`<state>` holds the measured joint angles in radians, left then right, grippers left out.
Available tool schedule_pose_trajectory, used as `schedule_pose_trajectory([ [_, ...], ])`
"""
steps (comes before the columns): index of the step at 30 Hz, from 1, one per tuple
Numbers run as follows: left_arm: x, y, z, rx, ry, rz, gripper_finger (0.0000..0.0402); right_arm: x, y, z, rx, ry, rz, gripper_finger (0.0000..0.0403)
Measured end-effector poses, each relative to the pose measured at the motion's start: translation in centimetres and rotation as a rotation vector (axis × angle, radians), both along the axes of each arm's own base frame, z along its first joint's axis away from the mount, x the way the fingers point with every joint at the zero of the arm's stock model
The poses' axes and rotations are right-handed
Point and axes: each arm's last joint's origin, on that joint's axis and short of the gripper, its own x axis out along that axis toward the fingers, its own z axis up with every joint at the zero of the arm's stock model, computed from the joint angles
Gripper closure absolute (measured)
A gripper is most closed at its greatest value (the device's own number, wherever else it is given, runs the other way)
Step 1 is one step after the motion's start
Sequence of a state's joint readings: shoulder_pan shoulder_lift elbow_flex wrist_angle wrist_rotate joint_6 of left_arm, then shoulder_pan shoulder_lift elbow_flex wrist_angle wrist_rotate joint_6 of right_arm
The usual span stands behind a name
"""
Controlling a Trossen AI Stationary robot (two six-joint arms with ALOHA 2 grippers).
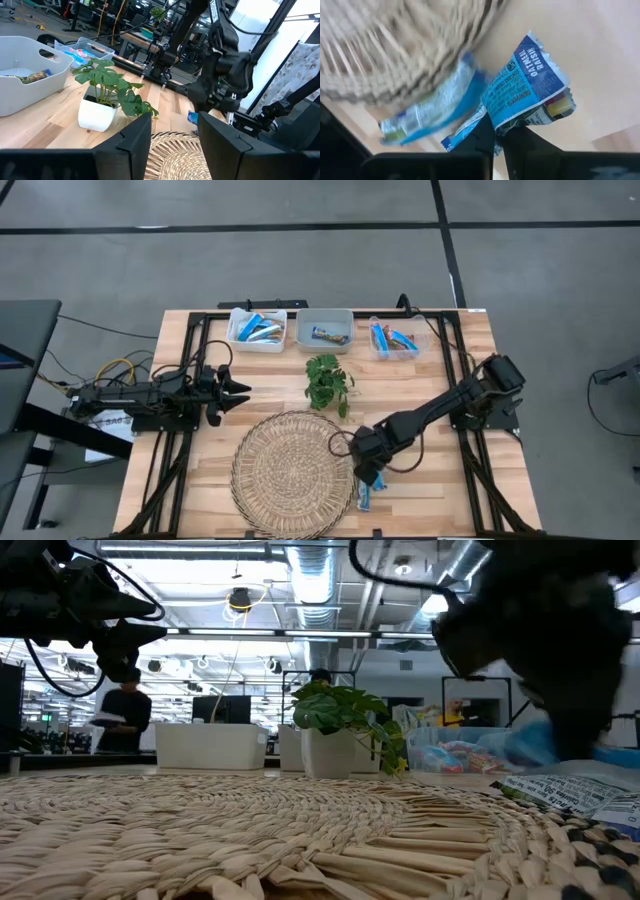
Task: Pick and place Granola Bars by type
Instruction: Put the blue granola bar into the gray bin
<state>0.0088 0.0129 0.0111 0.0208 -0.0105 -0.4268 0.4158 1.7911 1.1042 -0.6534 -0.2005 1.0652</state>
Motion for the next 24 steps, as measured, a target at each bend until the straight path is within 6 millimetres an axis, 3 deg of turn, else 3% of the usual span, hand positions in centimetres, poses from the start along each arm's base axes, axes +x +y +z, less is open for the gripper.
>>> schedule_pose_trajectory([
  [11, 0.0, 0.0, 0.0, 0.000, 0.000, 0.000, 0.0248, 0.3, -4.5, 4.4, -0.246, -0.236, -0.153, 0.0392],
  [24, 0.0, 0.0, 0.0, 0.000, -0.001, 0.000, 0.0248, 0.5, -10.2, 8.4, -0.415, -0.440, -0.096, 0.0392],
])
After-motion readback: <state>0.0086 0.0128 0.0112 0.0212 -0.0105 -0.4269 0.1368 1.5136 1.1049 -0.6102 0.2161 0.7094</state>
